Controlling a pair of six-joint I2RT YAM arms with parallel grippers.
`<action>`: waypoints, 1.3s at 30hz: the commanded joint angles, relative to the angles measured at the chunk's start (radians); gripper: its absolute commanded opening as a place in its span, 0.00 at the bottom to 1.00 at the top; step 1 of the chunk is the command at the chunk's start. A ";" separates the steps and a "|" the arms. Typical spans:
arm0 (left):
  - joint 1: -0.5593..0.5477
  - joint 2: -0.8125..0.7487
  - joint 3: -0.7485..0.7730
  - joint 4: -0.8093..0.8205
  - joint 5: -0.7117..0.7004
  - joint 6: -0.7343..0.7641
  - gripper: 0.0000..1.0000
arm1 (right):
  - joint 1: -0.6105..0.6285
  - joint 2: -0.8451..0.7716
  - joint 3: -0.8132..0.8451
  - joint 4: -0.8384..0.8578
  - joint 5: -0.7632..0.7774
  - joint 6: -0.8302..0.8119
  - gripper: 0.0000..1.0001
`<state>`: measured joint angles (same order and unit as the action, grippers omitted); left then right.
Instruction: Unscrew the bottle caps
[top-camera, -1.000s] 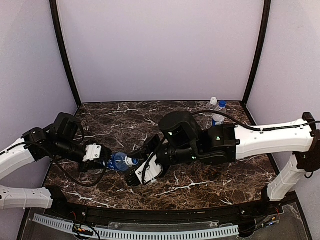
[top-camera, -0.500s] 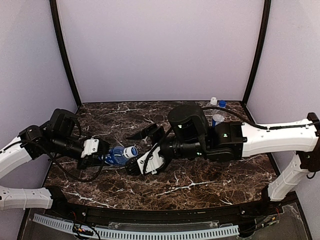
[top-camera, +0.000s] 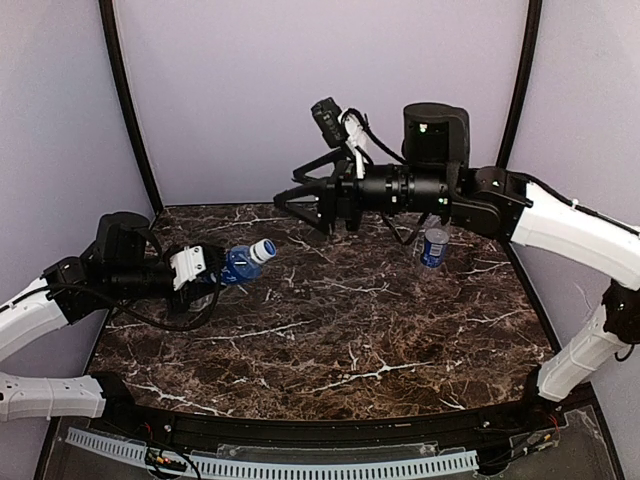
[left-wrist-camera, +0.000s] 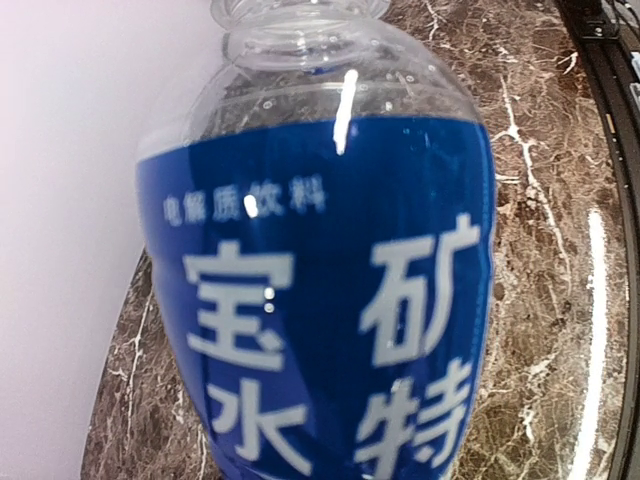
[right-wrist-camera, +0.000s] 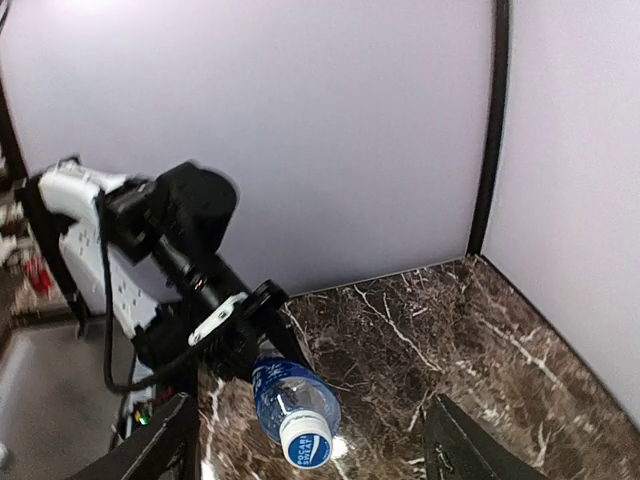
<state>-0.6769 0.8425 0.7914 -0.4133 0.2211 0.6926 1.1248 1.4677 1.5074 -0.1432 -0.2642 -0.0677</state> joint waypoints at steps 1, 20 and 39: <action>0.004 -0.013 -0.032 0.112 -0.115 0.000 0.26 | -0.059 0.086 0.111 -0.118 -0.043 0.553 0.75; 0.004 -0.006 -0.020 0.109 -0.115 0.017 0.27 | -0.027 0.292 0.300 -0.316 0.026 0.528 0.59; 0.004 -0.012 -0.016 0.068 -0.077 0.010 0.26 | -0.030 0.285 0.303 -0.330 -0.181 0.269 0.00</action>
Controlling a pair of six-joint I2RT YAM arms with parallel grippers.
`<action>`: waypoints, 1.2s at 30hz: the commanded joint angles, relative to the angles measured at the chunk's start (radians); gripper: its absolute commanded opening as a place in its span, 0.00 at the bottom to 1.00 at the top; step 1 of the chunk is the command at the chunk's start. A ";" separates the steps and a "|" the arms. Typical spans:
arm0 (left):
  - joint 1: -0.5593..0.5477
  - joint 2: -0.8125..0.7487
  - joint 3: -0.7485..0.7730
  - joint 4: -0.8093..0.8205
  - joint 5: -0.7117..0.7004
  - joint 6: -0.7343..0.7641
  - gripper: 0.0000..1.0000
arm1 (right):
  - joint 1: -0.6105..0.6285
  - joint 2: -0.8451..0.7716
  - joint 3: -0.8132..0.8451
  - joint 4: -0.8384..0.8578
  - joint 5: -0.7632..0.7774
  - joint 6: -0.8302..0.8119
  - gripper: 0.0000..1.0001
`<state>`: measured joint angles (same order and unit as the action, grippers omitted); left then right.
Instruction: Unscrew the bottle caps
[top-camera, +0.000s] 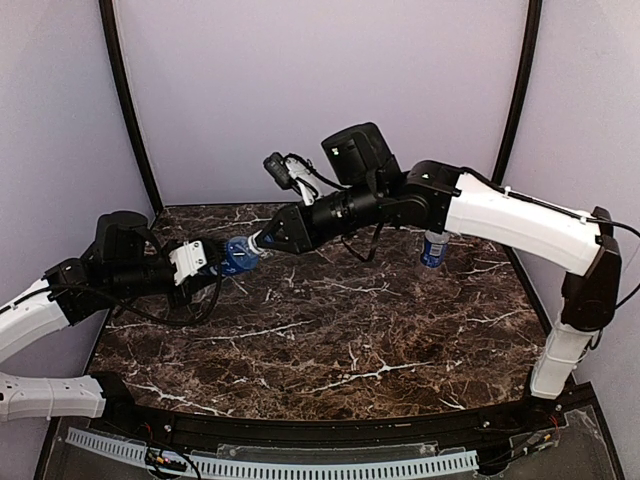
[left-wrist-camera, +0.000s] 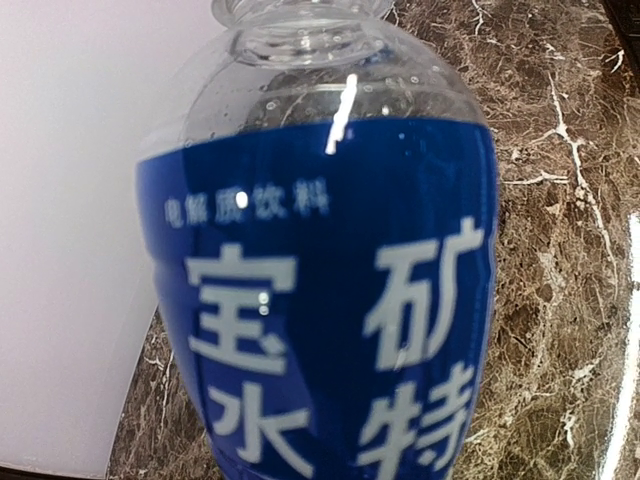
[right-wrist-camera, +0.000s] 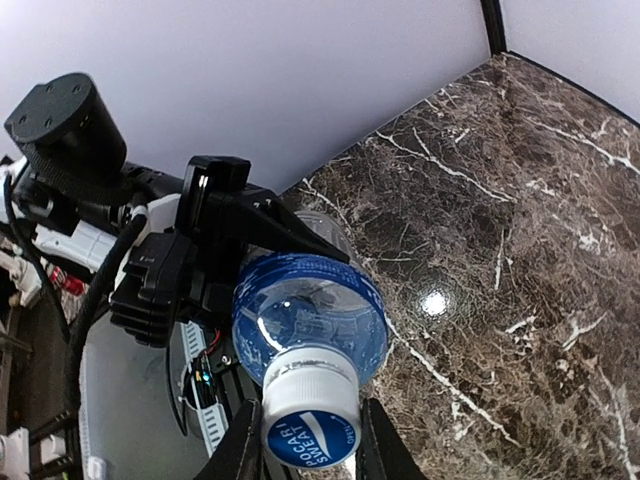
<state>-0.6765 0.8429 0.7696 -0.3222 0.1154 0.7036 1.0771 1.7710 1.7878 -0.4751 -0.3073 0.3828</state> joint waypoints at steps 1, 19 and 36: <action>0.004 -0.013 0.006 -0.046 0.051 0.000 0.25 | 0.033 -0.039 0.018 -0.010 -0.145 -0.265 0.00; 0.004 -0.016 0.042 -0.330 0.341 0.098 0.24 | 0.284 -0.271 -0.276 -0.024 0.420 -1.515 0.00; 0.067 -0.063 0.004 -0.047 0.109 -0.209 0.23 | 0.040 -0.221 -0.417 -0.114 0.434 -0.532 0.00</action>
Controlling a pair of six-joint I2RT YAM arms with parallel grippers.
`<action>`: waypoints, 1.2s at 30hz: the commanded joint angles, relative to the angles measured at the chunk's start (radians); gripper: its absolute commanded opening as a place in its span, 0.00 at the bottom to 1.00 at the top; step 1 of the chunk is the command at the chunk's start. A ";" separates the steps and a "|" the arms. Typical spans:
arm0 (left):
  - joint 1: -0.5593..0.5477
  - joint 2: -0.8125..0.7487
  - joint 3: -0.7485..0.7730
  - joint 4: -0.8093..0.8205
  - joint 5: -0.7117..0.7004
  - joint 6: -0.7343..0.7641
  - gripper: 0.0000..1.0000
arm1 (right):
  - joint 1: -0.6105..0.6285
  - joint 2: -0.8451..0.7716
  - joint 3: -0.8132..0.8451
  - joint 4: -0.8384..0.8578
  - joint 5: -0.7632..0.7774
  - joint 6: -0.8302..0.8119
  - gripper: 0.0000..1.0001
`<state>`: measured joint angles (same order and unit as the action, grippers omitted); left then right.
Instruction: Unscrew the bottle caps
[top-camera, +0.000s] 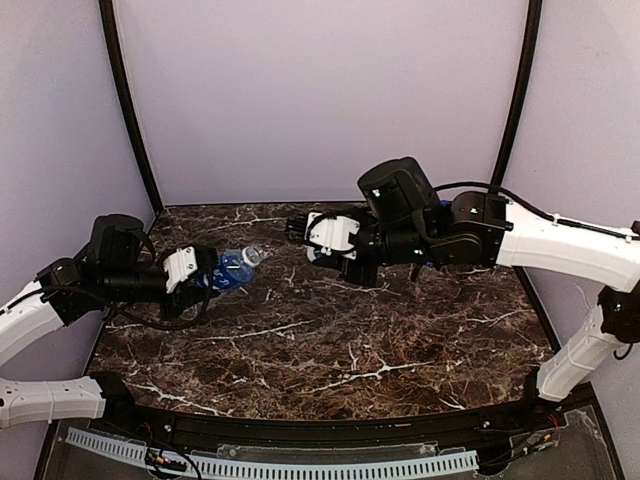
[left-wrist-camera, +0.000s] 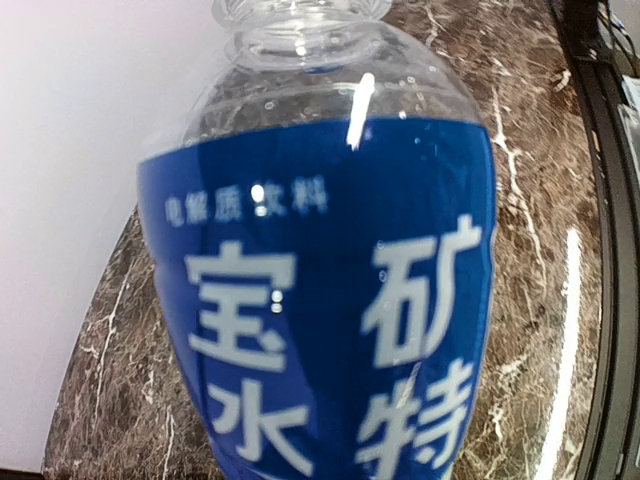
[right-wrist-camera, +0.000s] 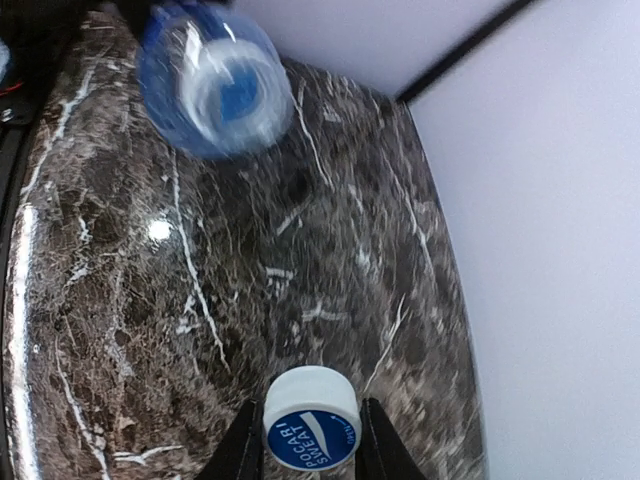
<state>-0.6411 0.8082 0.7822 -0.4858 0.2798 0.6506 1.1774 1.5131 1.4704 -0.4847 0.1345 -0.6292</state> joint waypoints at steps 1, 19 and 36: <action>0.047 -0.031 -0.011 0.149 -0.051 -0.213 0.23 | -0.061 0.052 -0.125 -0.114 -0.004 0.551 0.00; 0.138 -0.097 -0.058 0.233 0.152 -0.451 0.23 | -0.064 0.421 -0.172 -0.230 -0.069 0.908 0.07; 0.136 -0.079 -0.026 0.211 0.366 -0.388 0.25 | -0.060 0.108 0.074 0.040 -0.503 0.491 0.98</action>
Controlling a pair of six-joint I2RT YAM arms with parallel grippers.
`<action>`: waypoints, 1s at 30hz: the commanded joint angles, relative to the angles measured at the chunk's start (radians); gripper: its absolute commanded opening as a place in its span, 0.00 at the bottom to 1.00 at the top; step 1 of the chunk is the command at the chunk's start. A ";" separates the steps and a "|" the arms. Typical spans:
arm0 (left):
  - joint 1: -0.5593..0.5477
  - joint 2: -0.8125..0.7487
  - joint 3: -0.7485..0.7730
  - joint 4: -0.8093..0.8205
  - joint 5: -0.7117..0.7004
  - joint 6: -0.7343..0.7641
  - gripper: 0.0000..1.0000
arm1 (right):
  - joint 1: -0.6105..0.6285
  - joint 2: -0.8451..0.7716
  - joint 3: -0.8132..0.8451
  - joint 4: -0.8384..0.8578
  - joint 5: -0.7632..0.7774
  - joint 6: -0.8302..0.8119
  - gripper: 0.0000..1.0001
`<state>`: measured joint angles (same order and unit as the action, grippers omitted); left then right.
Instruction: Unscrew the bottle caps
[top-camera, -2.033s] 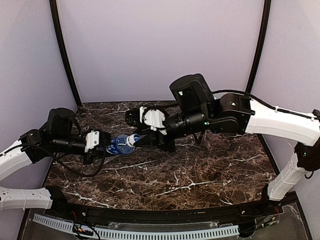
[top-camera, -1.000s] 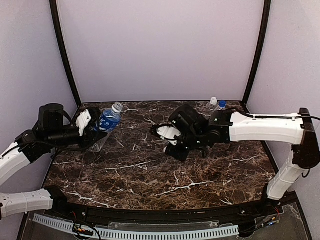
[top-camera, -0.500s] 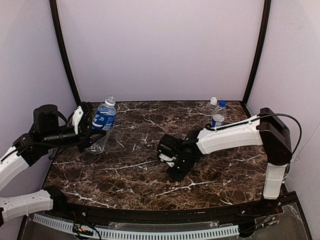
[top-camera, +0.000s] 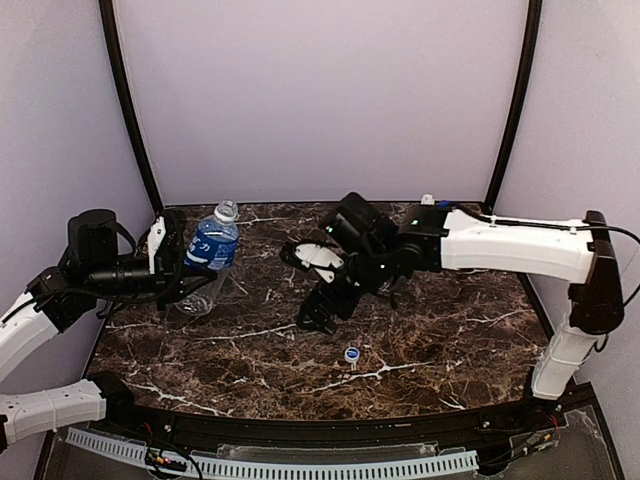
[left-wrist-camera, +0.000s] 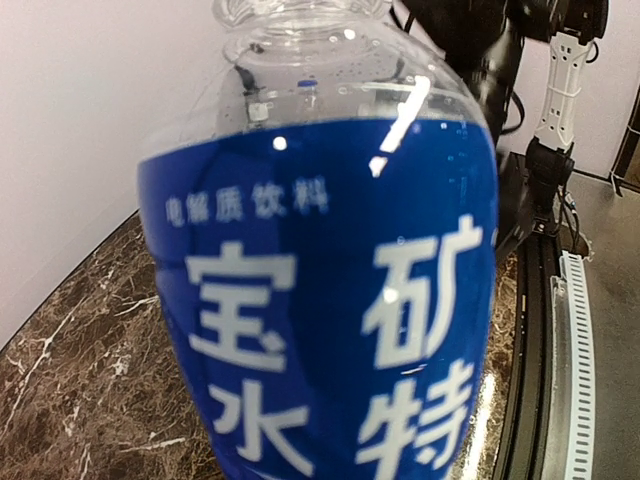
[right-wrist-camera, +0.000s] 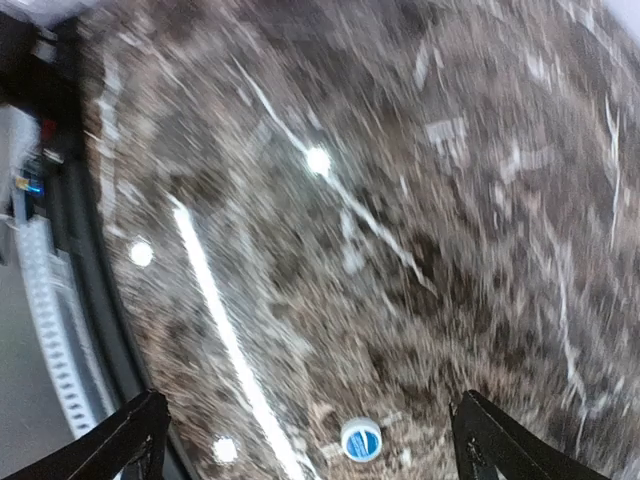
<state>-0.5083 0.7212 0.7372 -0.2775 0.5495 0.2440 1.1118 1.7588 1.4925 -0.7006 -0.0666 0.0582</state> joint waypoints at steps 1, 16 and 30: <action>0.003 0.010 0.026 0.000 0.099 0.021 0.25 | 0.006 -0.150 0.063 0.309 -0.356 -0.218 0.98; 0.004 0.050 0.076 -0.013 0.126 0.058 0.25 | -0.013 0.038 0.299 0.695 -0.362 0.016 0.81; 0.002 0.040 0.062 -0.005 0.122 0.055 0.25 | -0.035 0.071 0.269 0.745 -0.527 0.116 0.00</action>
<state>-0.5045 0.7746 0.7906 -0.2852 0.6609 0.2993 1.0832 1.8366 1.7710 0.0082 -0.5369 0.1516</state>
